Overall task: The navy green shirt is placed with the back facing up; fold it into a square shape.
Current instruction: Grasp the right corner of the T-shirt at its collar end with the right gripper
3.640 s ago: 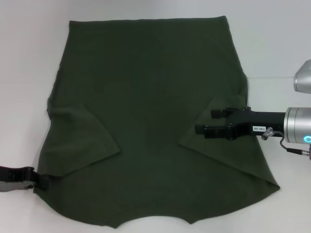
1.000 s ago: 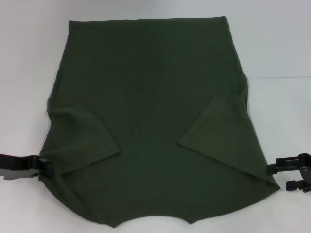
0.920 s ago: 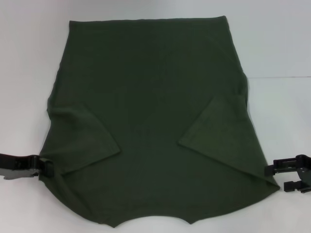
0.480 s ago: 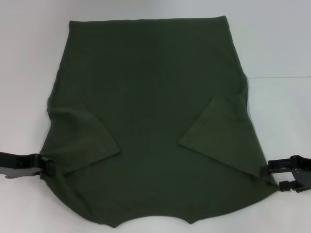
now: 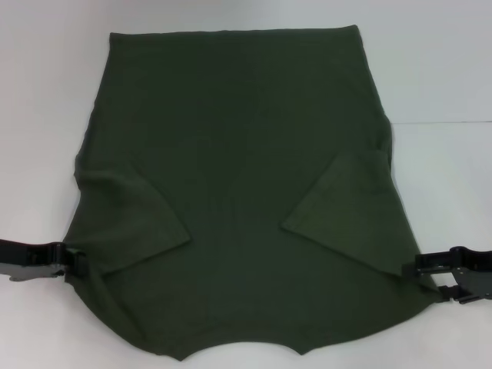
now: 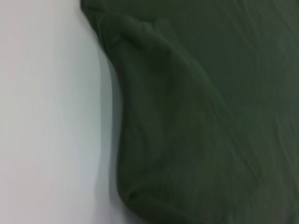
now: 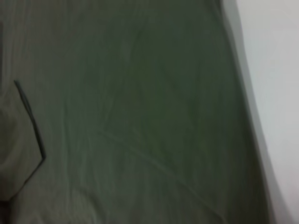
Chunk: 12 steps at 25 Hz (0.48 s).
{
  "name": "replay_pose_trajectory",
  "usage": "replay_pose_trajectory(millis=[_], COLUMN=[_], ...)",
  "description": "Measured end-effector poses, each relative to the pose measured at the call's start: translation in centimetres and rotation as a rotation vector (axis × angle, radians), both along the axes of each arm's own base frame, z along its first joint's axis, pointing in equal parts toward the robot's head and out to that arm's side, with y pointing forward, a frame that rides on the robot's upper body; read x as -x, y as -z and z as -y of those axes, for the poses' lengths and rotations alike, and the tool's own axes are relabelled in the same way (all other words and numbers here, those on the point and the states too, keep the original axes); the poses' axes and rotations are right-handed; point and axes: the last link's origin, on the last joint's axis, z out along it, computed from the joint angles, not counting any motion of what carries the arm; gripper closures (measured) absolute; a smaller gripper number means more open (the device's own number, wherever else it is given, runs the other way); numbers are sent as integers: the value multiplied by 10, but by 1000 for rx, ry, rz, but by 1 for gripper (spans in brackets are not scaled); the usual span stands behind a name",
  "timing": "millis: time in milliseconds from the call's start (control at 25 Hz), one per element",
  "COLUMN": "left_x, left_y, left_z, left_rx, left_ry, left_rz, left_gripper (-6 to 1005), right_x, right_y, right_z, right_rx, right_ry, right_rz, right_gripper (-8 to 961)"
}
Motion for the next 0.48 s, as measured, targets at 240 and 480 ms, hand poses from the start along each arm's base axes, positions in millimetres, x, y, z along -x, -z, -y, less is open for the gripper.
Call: replay_pose_trajectory(millis=[240, 480], left_x=[0, -2], left_y=[0, -1], left_z=[0, -2], left_rx=[-2, -6], left_ry=[4, 10], left_rz=[0, 0], left_gripper=[969, 969], right_x=[6, 8], right_y=[4, 6], right_z=[-3, -5], right_rx=[1, -5], right_ry=[-18, -26], right_rz=[-10, -10], right_gripper=[144, 161])
